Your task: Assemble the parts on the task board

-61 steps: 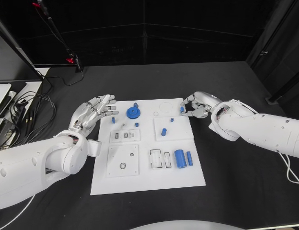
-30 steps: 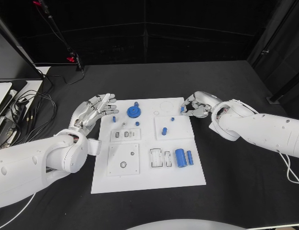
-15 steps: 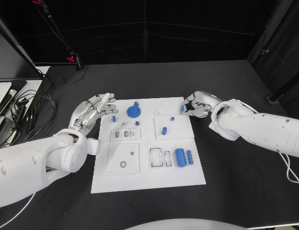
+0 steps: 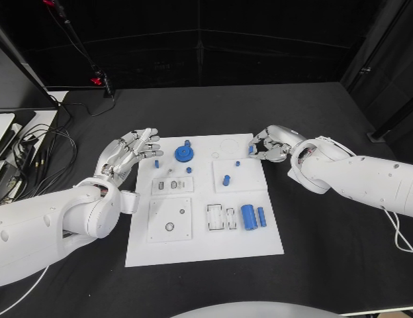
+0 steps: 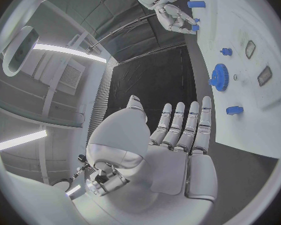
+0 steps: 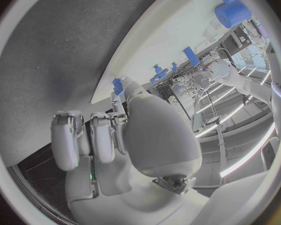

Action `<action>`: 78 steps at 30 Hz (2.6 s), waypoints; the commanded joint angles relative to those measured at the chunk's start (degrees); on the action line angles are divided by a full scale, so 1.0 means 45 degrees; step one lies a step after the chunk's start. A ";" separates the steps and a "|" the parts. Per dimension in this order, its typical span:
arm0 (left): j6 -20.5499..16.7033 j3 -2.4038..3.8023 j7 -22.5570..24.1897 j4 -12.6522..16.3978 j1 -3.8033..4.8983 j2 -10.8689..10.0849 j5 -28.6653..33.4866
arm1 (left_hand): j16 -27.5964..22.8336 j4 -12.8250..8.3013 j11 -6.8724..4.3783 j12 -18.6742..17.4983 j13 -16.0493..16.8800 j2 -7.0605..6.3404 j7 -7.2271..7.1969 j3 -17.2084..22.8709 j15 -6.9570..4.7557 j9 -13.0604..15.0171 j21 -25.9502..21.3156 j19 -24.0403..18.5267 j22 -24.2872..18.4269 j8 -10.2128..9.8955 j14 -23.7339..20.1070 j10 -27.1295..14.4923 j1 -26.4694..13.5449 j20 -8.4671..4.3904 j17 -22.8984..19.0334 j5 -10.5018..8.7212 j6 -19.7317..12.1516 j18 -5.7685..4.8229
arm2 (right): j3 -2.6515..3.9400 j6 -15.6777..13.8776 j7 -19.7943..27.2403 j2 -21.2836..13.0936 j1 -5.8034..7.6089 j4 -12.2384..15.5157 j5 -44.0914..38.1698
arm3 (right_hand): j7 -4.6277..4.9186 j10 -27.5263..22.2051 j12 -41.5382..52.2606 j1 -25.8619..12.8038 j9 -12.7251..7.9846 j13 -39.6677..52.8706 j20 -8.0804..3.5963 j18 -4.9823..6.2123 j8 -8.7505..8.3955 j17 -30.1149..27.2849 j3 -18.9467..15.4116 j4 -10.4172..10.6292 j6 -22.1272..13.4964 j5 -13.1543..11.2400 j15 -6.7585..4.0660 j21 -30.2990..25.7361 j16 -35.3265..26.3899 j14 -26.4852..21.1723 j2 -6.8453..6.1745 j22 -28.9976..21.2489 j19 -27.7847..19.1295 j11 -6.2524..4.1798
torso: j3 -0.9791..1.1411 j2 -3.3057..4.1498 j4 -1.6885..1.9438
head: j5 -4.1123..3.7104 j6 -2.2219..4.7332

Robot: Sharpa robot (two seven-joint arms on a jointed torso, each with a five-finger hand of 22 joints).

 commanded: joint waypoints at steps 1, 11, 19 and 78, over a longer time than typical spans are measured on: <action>0.0015 0.0014 0.1807 0.0010 0.0019 0.0011 -0.0065 | -0.0052 -0.0018 0.0113 0.0047 0.0013 0.0075 0.1360 -0.0001 -0.0097 0.0014 0.0048 0.0064 -0.0015 -0.0027 0.0034 0.0016 0.0050 0.0012 -0.0012 0.0048 -0.0076 0.0200 | 0.0007 -0.0118 0.0095 0.0011 0.0012 0.0028 -0.0053 | 0.0014 0.1347 0.0032 -0.0148 0.0021 0.3351 0.0102 -0.0094 0.0011 0.3351 -0.0014 0.0109 0.0020 -0.0118 0.0127 0.0037 0.0032 0.1323 -0.0058 0.3354 0.1369 0.0110 | -0.0004 -0.0004 0.0014 | -0.0002 0.0000; 0.0021 0.0014 0.1804 0.0012 0.0019 0.0013 -0.0065 | -0.0075 -0.0021 0.0159 0.0037 0.0011 0.0083 0.1425 0.0005 -0.0113 0.0014 0.0048 0.0065 -0.0026 -0.0022 0.0046 0.0002 0.0087 0.0014 -0.0011 0.0063 -0.0088 0.0218 | 0.0007 -0.0063 0.0049 0.0032 0.0012 -0.0035 -0.0053 | 0.0026 0.1347 0.0032 -0.0184 0.0074 0.3351 0.0132 -0.0094 0.0127 0.3351 -0.0016 0.0198 0.0272 -0.0245 0.0166 0.0037 0.0032 0.1323 -0.0011 0.3354 0.1369 0.0159 | -0.0006 0.0000 0.0018 | 0.0008 -0.0024; 0.0006 0.0014 0.1802 0.0017 0.0019 0.0009 -0.0065 | -0.0081 -0.0020 0.0172 0.0035 0.0011 0.0085 0.1449 0.0006 -0.0114 0.0016 0.0048 0.0065 -0.0029 -0.0014 0.0049 -0.0002 0.0094 0.0015 -0.0011 0.0067 -0.0078 0.0222 | 0.0007 -0.0118 0.0026 0.0063 0.0012 -0.0033 -0.0053 | -0.0080 0.1347 0.0032 0.0045 0.0227 0.3351 0.0147 -0.0094 0.0526 0.3351 0.0256 0.0217 0.1351 -0.0237 0.0160 0.0037 0.0032 0.1323 0.0552 0.3354 0.1369 0.0104 | -0.0001 -0.0004 0.0017 | 0.0014 -0.0022; -0.0268 0.0014 0.1888 0.0152 0.0045 0.0015 -0.0065 | -0.0108 -0.0016 0.0201 0.0038 0.0013 0.0081 0.1486 -0.0003 -0.0112 0.0021 0.0045 0.0064 -0.0041 0.0009 0.0056 0.0006 0.0114 0.0021 -0.0012 0.0081 -0.0056 0.0235 | 0.0032 -0.0498 -0.3118 0.2346 0.0340 0.3937 -0.1248 | -0.0030 0.1347 0.0032 0.0696 0.0180 0.3351 0.0102 -0.0094 0.0464 0.3351 0.0572 -0.0438 0.2431 0.0642 0.0126 0.0037 0.0032 0.1323 0.0717 0.3354 0.1369 0.0141 | -0.0012 -0.0003 0.0026 | 0.1945 -0.0761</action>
